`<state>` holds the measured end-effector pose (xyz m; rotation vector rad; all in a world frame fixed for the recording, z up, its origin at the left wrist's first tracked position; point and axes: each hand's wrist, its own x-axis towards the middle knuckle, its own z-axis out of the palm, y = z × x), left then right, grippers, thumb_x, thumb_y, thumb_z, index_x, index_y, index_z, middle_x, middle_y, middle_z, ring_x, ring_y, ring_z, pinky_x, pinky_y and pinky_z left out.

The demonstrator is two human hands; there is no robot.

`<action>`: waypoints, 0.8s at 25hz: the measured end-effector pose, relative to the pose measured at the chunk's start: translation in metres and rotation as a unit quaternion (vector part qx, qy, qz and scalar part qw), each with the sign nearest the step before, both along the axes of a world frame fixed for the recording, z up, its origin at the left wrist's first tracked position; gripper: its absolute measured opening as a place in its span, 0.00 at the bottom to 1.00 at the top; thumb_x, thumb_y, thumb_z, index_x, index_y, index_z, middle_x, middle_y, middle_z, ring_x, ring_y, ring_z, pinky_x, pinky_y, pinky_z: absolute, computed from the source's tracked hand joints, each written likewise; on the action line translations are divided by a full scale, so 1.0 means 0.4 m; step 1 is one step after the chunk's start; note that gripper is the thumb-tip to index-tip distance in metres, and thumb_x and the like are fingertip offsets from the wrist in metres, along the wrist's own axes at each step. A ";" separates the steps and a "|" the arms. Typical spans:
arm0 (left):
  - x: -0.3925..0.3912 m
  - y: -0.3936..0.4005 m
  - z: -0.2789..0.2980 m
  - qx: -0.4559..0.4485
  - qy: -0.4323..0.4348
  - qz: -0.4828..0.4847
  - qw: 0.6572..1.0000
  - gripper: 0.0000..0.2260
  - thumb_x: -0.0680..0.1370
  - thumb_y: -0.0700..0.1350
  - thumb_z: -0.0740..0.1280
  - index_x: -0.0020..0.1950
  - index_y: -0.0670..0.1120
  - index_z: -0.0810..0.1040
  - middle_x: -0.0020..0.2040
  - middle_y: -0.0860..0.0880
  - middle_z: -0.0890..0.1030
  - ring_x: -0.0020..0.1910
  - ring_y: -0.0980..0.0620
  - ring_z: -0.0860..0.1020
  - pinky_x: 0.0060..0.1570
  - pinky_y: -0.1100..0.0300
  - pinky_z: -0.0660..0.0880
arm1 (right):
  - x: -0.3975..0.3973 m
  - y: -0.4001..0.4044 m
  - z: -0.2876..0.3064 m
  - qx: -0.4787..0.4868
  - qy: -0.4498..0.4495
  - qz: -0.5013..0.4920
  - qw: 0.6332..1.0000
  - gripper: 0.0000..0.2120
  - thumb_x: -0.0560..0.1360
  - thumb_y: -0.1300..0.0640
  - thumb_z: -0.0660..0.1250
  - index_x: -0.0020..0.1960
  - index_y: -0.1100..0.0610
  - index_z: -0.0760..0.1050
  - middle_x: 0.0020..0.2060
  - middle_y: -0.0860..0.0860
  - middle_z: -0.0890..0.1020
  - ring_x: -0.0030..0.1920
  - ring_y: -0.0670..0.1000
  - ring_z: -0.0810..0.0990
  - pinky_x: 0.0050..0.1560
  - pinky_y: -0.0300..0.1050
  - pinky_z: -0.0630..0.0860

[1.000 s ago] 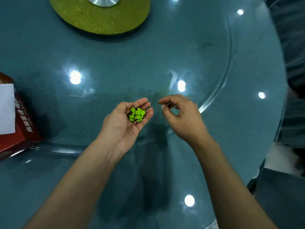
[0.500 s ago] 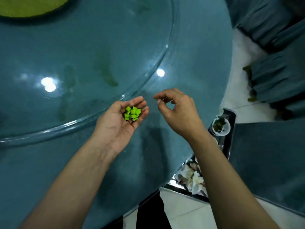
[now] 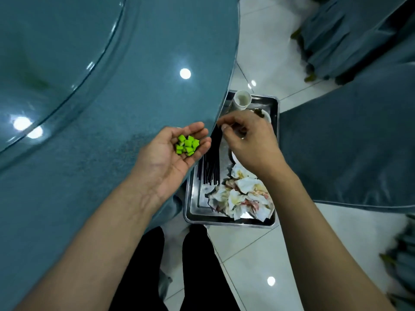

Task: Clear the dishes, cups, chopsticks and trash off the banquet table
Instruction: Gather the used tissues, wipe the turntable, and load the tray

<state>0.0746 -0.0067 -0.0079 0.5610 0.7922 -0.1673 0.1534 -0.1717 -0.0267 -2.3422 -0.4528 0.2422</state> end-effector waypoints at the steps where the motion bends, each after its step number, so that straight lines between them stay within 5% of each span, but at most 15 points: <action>1: 0.001 -0.032 -0.010 0.003 0.005 -0.010 1.000 0.15 0.82 0.39 0.58 0.48 0.35 0.83 0.47 0.39 0.86 0.46 0.45 0.86 0.48 0.56 0.83 | -0.003 -0.036 -0.011 0.004 0.007 -0.009 1.000 0.09 0.78 0.55 0.66 0.54 0.50 0.83 0.50 0.44 0.83 0.49 0.41 0.80 0.53 0.35 0.76; 10: 0.020 -0.231 -0.145 0.056 0.082 -0.063 0.993 0.13 0.81 0.39 0.60 0.52 0.34 0.83 0.49 0.37 0.85 0.48 0.43 0.85 0.50 0.54 0.83 | -0.022 -0.285 -0.148 -0.010 0.055 -0.080 0.995 0.07 0.79 0.55 0.68 0.53 0.47 0.83 0.46 0.36 0.80 0.50 0.36 0.78 0.48 0.27 0.70; 20: 0.168 -0.408 -0.401 0.065 0.156 -0.072 0.983 0.12 0.81 0.37 0.61 0.45 0.36 0.82 0.39 0.40 0.84 0.42 0.45 0.83 0.48 0.54 0.84 | 0.019 -0.472 -0.387 -0.026 0.113 -0.131 0.985 0.08 0.79 0.55 0.68 0.53 0.45 0.83 0.46 0.33 0.79 0.51 0.33 0.77 0.48 0.33 0.74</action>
